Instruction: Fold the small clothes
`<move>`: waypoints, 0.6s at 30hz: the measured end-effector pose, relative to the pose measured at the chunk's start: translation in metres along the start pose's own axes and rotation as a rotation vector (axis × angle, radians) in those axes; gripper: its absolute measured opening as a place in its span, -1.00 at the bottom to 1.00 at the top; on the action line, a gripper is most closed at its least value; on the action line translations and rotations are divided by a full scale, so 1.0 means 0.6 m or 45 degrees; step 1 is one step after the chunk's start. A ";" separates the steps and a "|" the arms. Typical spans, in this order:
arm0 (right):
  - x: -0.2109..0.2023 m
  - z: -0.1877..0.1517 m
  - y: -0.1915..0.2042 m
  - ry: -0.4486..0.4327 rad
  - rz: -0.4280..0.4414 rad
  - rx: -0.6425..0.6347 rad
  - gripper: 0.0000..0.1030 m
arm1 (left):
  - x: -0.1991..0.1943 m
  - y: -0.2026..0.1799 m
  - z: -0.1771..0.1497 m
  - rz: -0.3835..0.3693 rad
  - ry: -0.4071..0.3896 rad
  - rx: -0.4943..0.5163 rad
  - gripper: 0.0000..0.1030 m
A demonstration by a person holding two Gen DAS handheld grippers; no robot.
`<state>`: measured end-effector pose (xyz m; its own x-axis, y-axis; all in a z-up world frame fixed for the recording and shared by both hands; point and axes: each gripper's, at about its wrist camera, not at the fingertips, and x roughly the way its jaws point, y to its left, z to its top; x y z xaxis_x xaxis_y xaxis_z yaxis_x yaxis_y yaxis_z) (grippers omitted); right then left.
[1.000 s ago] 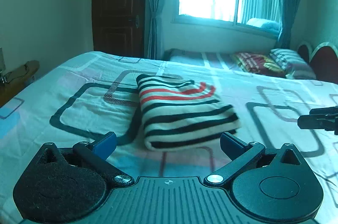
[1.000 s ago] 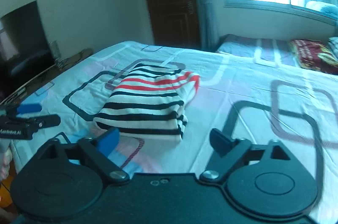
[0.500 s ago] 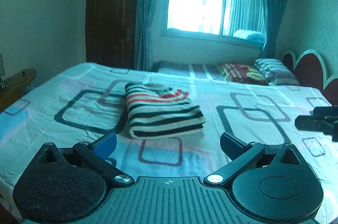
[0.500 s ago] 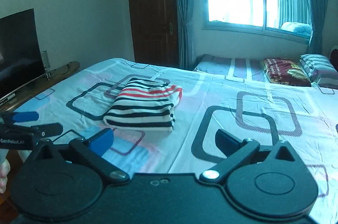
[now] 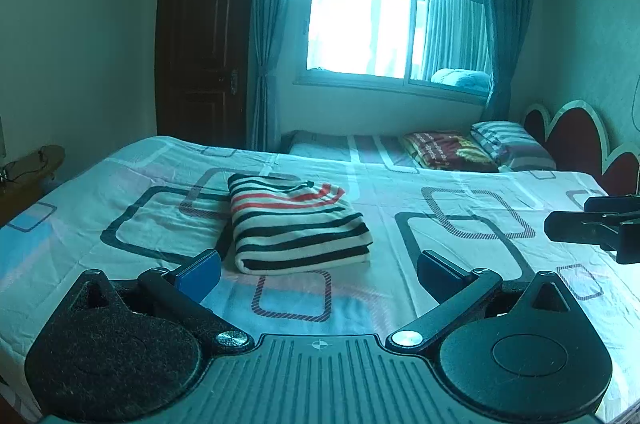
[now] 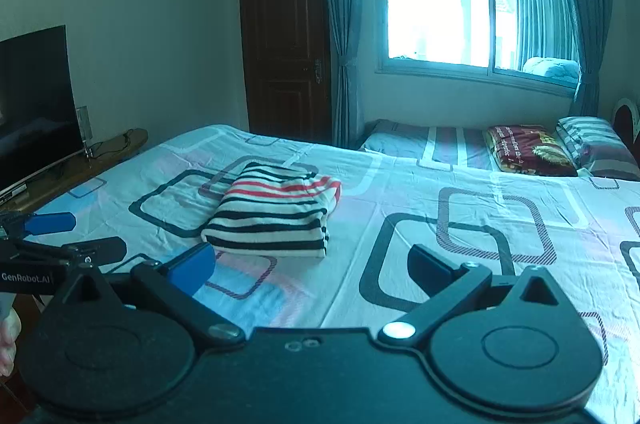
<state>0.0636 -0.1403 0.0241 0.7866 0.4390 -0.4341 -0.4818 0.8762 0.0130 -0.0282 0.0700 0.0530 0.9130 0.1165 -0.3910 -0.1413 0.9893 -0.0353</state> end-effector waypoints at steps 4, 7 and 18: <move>0.001 0.003 0.001 -0.012 0.002 0.003 0.99 | 0.001 -0.002 0.006 0.002 -0.007 0.010 1.00; 0.002 0.005 -0.001 -0.017 -0.002 0.010 0.99 | 0.004 -0.001 0.008 0.006 -0.008 0.010 1.00; 0.005 0.009 -0.008 -0.022 -0.010 0.035 0.99 | 0.006 -0.008 0.016 0.000 -0.007 0.045 1.00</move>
<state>0.0704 -0.1418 0.0278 0.7970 0.4352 -0.4187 -0.4648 0.8847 0.0348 -0.0208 0.0664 0.0605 0.9152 0.1166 -0.3857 -0.1274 0.9918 -0.0025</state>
